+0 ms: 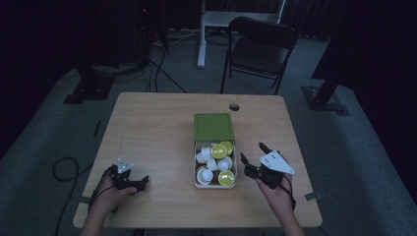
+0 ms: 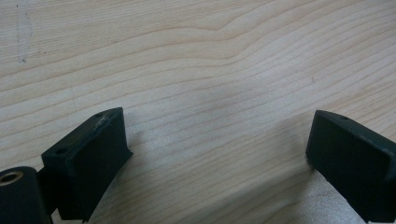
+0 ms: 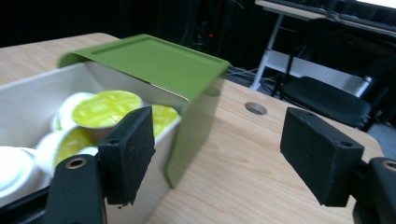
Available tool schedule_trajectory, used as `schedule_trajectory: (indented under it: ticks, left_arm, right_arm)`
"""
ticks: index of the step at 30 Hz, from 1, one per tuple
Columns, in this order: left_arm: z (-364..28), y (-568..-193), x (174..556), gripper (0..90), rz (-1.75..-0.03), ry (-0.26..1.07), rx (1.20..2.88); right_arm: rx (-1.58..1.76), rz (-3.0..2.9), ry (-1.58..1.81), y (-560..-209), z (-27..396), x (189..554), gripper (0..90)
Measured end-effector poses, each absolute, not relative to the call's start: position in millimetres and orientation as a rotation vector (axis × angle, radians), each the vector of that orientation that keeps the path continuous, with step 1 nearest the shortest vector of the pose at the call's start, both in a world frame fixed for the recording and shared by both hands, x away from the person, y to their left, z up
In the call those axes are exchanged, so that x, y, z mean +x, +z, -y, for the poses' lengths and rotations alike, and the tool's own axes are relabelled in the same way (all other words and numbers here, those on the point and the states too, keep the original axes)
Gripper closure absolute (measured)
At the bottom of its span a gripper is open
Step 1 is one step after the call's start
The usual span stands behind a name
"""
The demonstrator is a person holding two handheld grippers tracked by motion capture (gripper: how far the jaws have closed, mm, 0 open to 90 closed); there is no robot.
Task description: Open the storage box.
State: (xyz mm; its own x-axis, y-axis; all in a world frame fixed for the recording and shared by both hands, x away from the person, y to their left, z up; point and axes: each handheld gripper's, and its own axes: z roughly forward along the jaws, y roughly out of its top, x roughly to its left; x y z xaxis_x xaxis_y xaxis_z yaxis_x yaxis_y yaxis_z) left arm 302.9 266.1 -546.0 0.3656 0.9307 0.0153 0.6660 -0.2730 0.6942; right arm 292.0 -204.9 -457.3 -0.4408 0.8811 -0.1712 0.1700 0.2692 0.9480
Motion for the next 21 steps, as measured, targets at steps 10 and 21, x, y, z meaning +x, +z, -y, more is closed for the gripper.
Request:
schedule_trajectory:
  ticks: [10,21]
  left_arm:
    - [-266,-546,303,5.8,-1.376,0.573,2.034]
    - [-266,-546,303,5.8,-1.376,0.573,2.034]
  right_arm:
    - [1.059,-1.773,1.127,-475,224,299,20.0]
    - [1.305,-1.684,1.009,-493,251,303,18.1]
